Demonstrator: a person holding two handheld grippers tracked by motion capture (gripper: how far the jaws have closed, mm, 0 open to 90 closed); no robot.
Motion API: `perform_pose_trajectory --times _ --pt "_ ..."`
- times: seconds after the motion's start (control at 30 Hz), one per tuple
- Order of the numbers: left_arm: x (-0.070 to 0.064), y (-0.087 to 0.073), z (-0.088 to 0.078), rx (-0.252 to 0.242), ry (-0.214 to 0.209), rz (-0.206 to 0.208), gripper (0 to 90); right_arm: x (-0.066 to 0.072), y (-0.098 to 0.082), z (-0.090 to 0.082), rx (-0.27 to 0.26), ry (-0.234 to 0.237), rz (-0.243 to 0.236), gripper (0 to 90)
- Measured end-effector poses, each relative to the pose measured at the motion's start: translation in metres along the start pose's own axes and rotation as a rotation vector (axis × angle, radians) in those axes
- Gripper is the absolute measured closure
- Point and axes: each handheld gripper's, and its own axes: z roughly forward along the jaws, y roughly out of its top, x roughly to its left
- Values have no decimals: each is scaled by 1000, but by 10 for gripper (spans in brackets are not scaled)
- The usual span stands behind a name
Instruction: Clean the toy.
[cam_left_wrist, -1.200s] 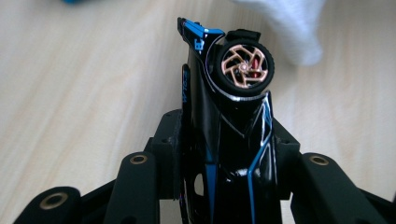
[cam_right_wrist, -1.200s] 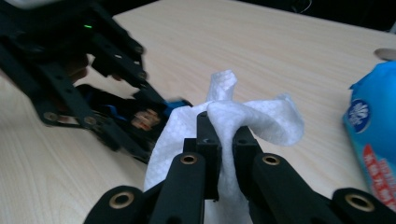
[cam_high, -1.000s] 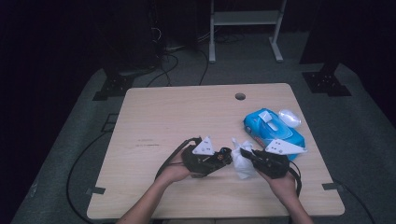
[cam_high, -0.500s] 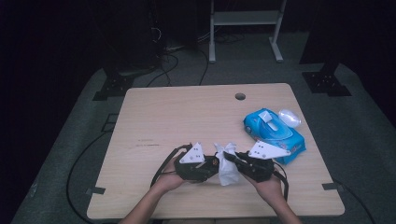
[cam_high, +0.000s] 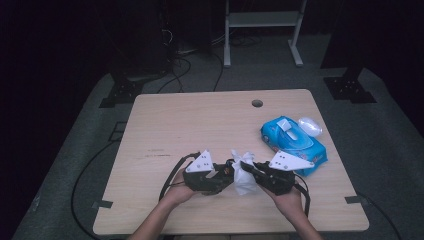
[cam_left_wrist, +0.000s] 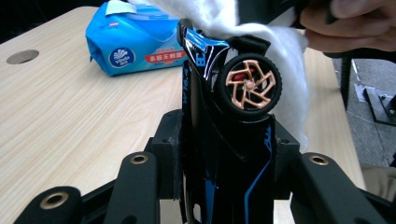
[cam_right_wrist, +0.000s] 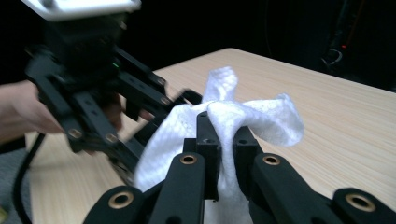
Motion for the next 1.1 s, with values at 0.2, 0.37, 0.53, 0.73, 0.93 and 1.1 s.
perform_pose_trajectory --times 0.2,0.37,0.53,0.73,0.93,1.1 --pt "2 0 -2 -16 7 -4 571 -8 -1 2 -13 8 35 853" --pt "2 0 0 -20 -4 -5 571 -15 -9 2 7 -6 88 853" --pt "2 1 -2 -35 -7 -10 571 -6 2 2 -31 22 48 853" --pt "1 -3 4 -6 -9 -6 571 -14 -8 2 16 -12 66 853" --pt "-1 2 3 -9 -12 19 571 -2 4 2 -13 15 -2 853" --pt "-1 0 1 -12 -12 10 571 -17 -10 1 43 -38 40 853"
